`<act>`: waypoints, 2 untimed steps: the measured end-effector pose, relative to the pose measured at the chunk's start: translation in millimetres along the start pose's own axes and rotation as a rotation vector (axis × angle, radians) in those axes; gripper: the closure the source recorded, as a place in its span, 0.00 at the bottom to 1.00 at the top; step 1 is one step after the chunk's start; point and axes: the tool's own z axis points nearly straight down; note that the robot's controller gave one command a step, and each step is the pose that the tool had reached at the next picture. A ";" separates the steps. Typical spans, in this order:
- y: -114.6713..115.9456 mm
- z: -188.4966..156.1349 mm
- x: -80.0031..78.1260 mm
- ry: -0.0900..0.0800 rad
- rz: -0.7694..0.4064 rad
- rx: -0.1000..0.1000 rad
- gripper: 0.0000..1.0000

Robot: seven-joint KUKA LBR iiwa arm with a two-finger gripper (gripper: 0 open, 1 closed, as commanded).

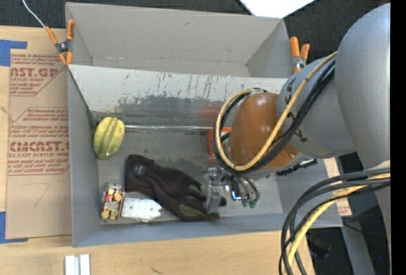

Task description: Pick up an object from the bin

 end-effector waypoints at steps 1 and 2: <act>-1.6 -2.5 -3.2 -0.004 -0.105 0.001 1.00; -1.6 -2.5 -3.2 -0.004 -0.106 0.001 1.00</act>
Offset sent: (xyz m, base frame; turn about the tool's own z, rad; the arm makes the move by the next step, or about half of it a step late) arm 0.0000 0.0000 0.0000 0.0000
